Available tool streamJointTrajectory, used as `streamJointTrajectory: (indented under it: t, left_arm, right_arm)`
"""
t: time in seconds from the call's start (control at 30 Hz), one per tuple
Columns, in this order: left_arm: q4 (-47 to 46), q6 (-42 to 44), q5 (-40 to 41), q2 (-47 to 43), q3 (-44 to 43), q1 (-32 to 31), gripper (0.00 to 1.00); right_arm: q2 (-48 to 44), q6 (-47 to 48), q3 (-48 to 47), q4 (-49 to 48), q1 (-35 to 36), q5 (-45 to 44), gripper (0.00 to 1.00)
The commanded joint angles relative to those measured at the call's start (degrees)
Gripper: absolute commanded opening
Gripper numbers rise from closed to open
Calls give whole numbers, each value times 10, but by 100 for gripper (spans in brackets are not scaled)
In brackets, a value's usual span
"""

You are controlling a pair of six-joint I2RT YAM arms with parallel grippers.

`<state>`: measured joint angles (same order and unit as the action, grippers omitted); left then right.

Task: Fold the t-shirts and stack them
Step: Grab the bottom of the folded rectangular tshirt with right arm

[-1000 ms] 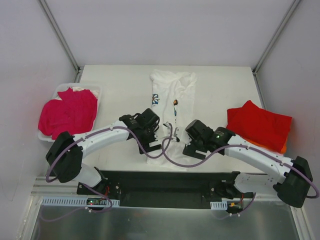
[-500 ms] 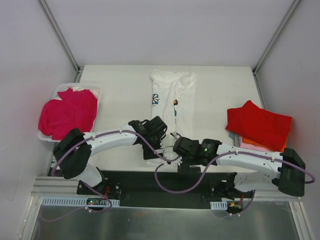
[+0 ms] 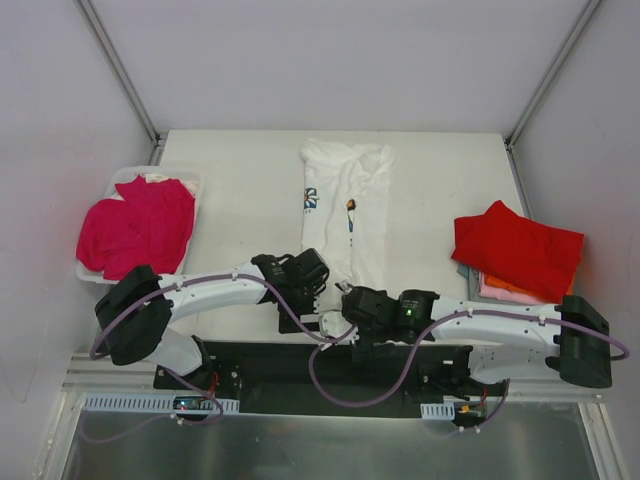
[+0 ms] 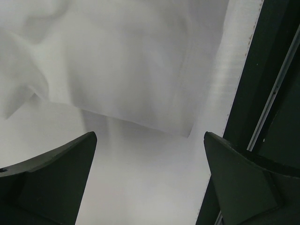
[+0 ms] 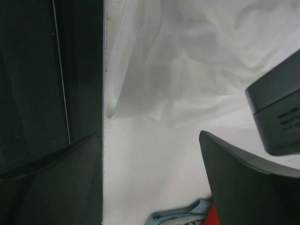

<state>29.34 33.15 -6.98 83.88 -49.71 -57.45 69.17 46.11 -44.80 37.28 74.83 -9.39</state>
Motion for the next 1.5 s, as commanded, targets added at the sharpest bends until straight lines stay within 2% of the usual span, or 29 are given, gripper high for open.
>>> streamJointTrajectory:
  t: [0.0, 0.3, 0.67, 1.0, 1.27, 1.47]
  left_arm:
    - [-6, 11, -14, -42, 12, -8, 99]
    - [-17, 14, -14, -44, 3, -8, 99]
    - [-41, 26, -11, -16, -21, -8, 99]
    - [-61, 17, -27, -10, -62, 31, 99]
    - [-64, 8, -31, -9, -59, 40, 99]
    - [-63, 11, -15, -44, -46, 51, 99]
  right_arm:
    - [3, 0, 6, -19, 11, 21, 91]
    - [36, -3, 14, -32, 36, 27, 89]
    - [14, 13, 46, -45, 36, -12, 88]
    - [-19, 11, 65, -46, -8, 9, 88]
    - [-16, 13, 57, -46, -29, 32, 88]
    - [-19, 9, 43, -40, -32, 40, 88]
